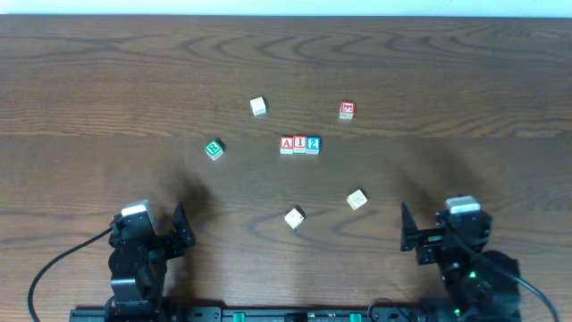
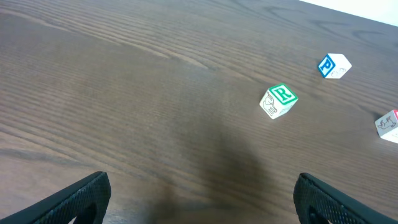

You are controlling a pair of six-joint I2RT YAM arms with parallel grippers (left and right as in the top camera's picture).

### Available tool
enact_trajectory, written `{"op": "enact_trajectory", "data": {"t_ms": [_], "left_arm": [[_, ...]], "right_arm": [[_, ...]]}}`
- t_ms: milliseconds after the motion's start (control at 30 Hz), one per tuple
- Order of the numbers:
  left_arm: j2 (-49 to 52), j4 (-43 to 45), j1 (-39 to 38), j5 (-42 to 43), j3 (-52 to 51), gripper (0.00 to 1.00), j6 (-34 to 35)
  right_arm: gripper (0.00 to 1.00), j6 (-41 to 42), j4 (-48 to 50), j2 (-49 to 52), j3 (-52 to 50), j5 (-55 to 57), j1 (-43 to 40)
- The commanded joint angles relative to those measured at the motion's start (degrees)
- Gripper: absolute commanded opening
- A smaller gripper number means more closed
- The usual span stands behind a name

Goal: Spell out Ai2

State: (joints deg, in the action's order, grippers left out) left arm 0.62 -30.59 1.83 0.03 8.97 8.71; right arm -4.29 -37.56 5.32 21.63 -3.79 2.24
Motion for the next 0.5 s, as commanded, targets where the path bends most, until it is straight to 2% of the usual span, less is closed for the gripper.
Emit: {"op": "enact_trajectory", "data": {"t_ms": [0,300,467], "left_arm": [[-0.3,0.2,0.3,-0.2,-0.8,0.95,-1.0],[-0.3,0.2,0.3,-0.2,-0.8,0.95,-1.0],[-0.3,0.2,0.3,-0.2,-0.8,0.96,-1.0]], "right_arm": [[0.99,4.6,0.6,-4.0,-4.6,0.6,0.3],[0.99,11.1,0.5,-5.0,-12.9,0.4,0.3],[0.99,11.5,-0.6,-5.0,-12.7,0.6,0.4]]}}
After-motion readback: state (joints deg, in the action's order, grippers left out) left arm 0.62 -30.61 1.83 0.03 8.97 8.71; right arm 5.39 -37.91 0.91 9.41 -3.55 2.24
